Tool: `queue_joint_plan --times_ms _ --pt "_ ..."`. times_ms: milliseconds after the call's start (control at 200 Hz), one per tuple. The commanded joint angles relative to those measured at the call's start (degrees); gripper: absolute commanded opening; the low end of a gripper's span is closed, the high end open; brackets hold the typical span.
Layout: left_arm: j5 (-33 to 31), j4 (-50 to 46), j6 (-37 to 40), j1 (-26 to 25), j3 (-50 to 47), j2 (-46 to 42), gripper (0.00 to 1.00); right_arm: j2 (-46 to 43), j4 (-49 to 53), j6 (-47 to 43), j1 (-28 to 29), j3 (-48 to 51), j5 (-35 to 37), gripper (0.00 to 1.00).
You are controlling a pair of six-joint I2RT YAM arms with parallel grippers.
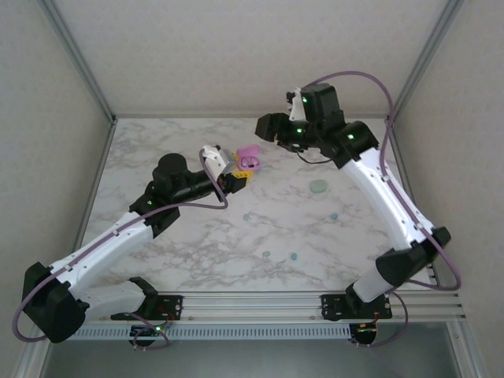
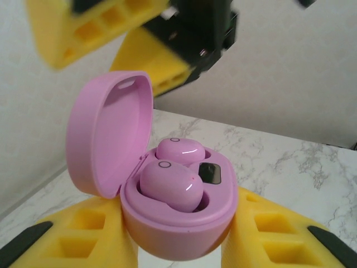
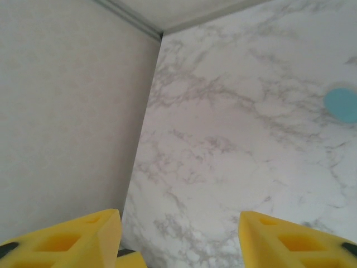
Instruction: Insert the wireless bluetooth earbuds into the charging case
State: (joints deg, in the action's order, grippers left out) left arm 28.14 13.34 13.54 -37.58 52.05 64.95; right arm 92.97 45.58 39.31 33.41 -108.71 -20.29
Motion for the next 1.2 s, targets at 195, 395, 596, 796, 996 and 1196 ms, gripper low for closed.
queue_joint_plan --times_ms 195,395,596,796,996,1196 --pt "-1.1 1.4 -1.0 -0.7 1.5 -0.7 0.29 0.1 4.0 -3.4 -0.1 -0.3 -10.0 0.6" --pt "-1.3 4.2 -3.0 -0.6 1.4 0.1 0.29 -5.6 -1.2 -1.3 -1.0 7.9 -15.0 0.61" --pt "0.5 6.4 -5.0 -0.5 1.7 0.7 0.29 -12.6 -17.9 7.9 -5.7 21.2 -25.9 0.65" --pt "2.7 8.2 -6.9 -0.4 2.7 1.6 0.3 -12.7 -27.7 14.8 -7.0 25.2 -36.7 0.65" --pt "2.6 9.9 -7.8 -0.4 3.5 2.6 0.3 -10.9 -32.0 18.7 -6.9 26.8 -40.7 0.6" --pt "2.6 10.4 -8.0 -0.4 4.0 3.3 0.3 -10.3 -32.4 18.7 -6.9 28.4 -41.8 0.59"
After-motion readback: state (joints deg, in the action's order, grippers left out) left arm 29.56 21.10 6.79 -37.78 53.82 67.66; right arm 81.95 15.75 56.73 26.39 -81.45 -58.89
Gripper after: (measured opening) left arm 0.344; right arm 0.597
